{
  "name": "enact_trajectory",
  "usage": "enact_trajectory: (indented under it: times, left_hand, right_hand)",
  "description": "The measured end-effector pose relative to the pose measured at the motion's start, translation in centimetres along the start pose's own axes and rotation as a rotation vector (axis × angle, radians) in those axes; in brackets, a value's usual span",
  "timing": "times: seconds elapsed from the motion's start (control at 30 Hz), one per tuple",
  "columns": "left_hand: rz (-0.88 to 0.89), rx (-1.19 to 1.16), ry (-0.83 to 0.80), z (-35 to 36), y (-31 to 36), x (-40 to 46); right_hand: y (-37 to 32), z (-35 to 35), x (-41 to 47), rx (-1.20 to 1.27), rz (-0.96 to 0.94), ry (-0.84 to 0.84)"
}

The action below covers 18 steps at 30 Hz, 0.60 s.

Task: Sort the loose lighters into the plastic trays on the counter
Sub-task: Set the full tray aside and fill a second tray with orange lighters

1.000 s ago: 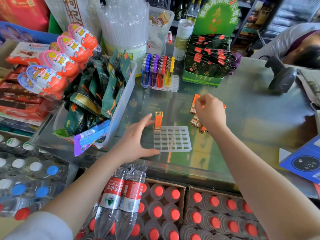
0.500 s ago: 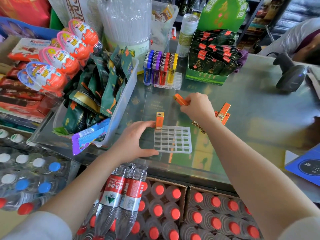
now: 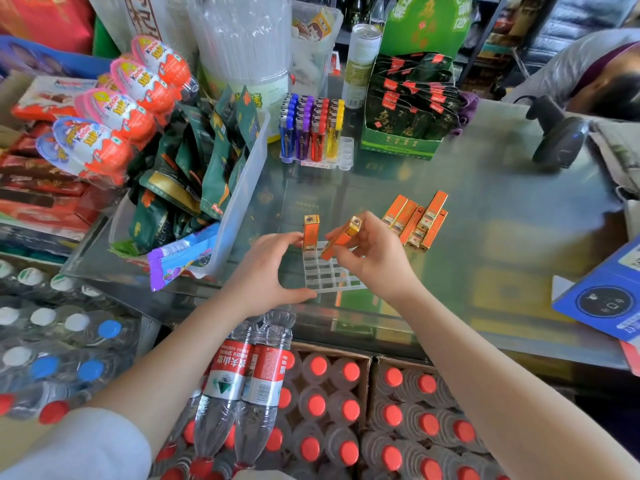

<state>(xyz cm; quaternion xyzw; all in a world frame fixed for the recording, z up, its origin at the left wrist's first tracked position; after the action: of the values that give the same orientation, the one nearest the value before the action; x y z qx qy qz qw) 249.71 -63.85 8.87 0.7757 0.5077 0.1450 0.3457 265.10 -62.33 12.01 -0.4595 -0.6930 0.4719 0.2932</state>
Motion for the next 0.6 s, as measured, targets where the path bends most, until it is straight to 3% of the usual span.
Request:
enact_trajectory:
  times: [0.1, 0.3, 0.5, 0.6]
  left_hand:
    - [-0.012, 0.011, 0.038, 0.1, 0.1, -0.5]
    - [-0.011, 0.012, 0.037, 0.1, -0.1, -0.5]
    - [-0.004, 0.051, 0.044, 0.2, -0.1, -0.4]
    - [-0.001, 0.052, 0.046, 0.1, -0.2, -0.3]
  right_hand:
    - [0.2, 0.8, 0.0, 0.092, 0.064, 0.066]
    - [-0.3, 1.6, 0.0, 0.023, 0.130, 0.164]
    - [-0.2, 1.8, -0.2, 0.188, 0.168, 0.139]
    - [-0.1, 1.5, 0.0, 0.043, 0.146, 0.150]
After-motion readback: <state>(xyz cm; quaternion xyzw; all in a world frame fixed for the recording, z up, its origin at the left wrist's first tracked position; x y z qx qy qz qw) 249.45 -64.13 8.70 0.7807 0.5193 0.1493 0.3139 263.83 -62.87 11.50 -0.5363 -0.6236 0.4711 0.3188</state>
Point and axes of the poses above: each hand's wrist, its own x-axis towards the middle knuckle, its own z-axis out of the palm, y = z × x, the point moved 7 cm from there along x, towards the middle knuckle, and after that the axes turned 13 degrees about -y, right-handed, at the moved point
